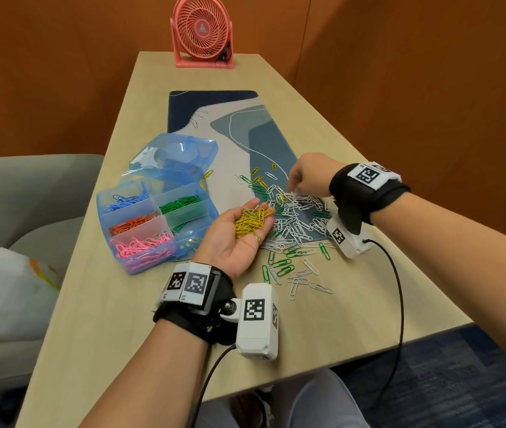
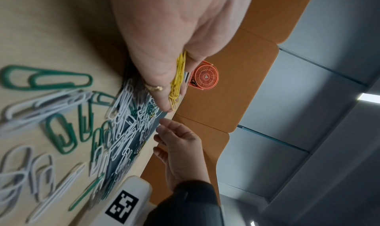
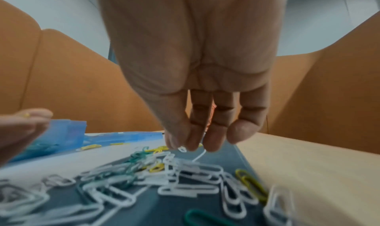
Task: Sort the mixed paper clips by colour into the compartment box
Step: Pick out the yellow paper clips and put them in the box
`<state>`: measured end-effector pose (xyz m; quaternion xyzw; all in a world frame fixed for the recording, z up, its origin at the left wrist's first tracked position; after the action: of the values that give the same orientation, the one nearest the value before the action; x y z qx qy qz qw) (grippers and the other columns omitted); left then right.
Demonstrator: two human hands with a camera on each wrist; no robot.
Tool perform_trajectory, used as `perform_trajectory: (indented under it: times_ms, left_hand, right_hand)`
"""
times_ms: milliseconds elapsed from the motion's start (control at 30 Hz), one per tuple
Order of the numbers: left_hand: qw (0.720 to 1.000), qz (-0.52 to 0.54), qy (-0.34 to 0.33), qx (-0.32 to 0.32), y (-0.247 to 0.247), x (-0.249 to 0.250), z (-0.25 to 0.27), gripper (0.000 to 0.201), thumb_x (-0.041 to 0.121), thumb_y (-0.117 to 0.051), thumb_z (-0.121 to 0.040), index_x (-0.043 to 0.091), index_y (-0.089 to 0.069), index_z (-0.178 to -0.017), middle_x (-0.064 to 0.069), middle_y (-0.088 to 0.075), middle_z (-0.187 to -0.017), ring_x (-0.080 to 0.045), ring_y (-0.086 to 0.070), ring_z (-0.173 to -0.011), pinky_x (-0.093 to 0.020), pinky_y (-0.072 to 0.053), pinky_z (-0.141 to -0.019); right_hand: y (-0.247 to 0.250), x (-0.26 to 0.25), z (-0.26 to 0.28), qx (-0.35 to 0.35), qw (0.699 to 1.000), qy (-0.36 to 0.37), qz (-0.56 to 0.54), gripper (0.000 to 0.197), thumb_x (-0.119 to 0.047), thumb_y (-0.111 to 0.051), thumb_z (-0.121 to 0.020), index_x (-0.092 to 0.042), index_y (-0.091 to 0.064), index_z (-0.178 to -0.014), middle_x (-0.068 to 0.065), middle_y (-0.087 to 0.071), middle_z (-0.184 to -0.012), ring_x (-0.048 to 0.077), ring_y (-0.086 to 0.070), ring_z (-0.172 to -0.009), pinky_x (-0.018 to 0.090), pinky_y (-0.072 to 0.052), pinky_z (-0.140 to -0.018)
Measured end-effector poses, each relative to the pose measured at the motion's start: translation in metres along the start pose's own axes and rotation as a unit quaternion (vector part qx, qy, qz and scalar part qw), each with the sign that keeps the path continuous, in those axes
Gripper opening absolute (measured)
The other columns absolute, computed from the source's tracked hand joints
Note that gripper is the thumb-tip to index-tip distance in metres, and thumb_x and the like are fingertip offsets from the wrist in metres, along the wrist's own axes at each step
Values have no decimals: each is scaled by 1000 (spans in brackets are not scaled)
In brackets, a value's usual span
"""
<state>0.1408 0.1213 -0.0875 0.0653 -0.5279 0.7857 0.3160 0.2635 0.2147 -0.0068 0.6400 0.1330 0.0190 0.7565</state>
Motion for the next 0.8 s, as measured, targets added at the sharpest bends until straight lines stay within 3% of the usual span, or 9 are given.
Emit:
perform_trajectory:
  times_ms: [100,233,400,500,567,700,800]
  left_hand:
    - [1000,0,1,3,0,-1,0,33,12,-29,-101,-4,-57,-95,-21,-59,-96,-31,-59,-87,-42,-43,-93]
    - [1000,7,0,3,0,0,-1,33,13,-29,-101,-4,-57,-96,-21,-58,-98,-32,-59,-88,-43,-44,-91]
    - [1000,8,5,-4,-2,-1,0,33,12,-29,-101,-4,-57,-95,-21,-58,-98,-32,-58,-87,-42,-43,-94]
    - [1000,8,4,-10,-3,-1,-1,33,12,-29,-101,-4,-57,-95,-21,-58,-98,-31,-58,-86,-42,-43,-92]
    - [1000,10,4,-14,-2,-1,-1,33,13,-29,-101,-4,-57,-95,-22,-58,-99,-31,-59,-86,-42,-46,-90]
    - [1000,13,4,-23,-4,-1,-1,33,13,-28,-101,-3,-57,-95,-22,-59,-97,-31,-61,-81,-35,-57,-66]
    - [1000,19,6,-22,-4,-1,-1,33,13,-28,-101,-3,-57,-95,-21,-59,-96,-30,-60,-82,-35,-57,-60]
  right_hand:
    - [-7,-1,-6,5,1000,0,12,9,-15,-67,-86,-10,-73,-91,2,-66,-84,15,-57,-79,23,-40,-67]
    - [-8,8,-11,5,999,-26,27,12,-15,-68,-84,-5,-72,-88,2,-62,-79,16,-55,-77,24,-40,-56]
    - [-2,6,-12,10,999,-34,17,17,-8,-58,-86,-4,-72,-94,11,-70,-94,23,-59,-84,31,-48,-77]
    - [-6,-7,-10,5,1000,-10,-2,5,-12,-65,-82,-9,-69,-82,8,-69,-86,19,-58,-76,27,-48,-66]
    - [-13,-14,-8,-16,1000,-4,5,12,-20,-74,-78,-14,-63,-74,3,-63,-76,16,-55,-68,24,-43,-56]
    - [-20,-21,-7,-38,999,3,18,25,-31,-79,-74,-15,-60,-74,1,-58,-71,17,-52,-66,25,-39,-53]
    - [-16,-15,-8,-39,999,-16,-5,17,-23,-76,-78,-13,-63,-74,1,-61,-71,17,-54,-68,24,-42,-56]
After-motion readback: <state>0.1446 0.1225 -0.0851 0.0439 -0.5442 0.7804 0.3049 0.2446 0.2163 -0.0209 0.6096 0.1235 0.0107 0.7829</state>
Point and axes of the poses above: each hand's wrist, its own z-axis away from the middle knuckle, its own y-axis out of the back of the hand, x = y × z, the point moved 9 cm from there along -z, towards the middle knuckle
